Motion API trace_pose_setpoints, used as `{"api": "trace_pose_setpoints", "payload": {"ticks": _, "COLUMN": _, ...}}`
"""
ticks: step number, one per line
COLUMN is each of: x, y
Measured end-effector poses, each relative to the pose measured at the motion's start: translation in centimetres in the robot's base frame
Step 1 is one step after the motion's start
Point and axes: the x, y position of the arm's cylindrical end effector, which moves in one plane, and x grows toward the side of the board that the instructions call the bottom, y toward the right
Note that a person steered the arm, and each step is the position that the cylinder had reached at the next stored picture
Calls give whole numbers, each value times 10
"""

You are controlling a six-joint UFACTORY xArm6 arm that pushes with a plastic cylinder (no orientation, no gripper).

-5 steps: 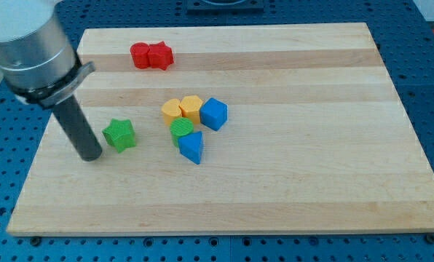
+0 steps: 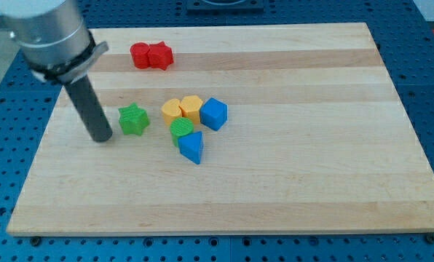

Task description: Move the green star diagonal to the yellow heart

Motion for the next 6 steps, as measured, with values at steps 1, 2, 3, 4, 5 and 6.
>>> {"api": "trace_pose_setpoints", "payload": {"ticks": 1, "x": 31, "y": 13}}
{"api": "trace_pose_setpoints", "payload": {"ticks": 2, "x": 15, "y": 42}}
{"api": "trace_pose_setpoints", "payload": {"ticks": 3, "x": -41, "y": 45}}
{"api": "trace_pose_setpoints", "payload": {"ticks": 4, "x": -78, "y": 45}}
{"api": "trace_pose_setpoints", "payload": {"ticks": 5, "x": -69, "y": 42}}
{"api": "trace_pose_setpoints", "payload": {"ticks": 6, "x": -62, "y": 16}}
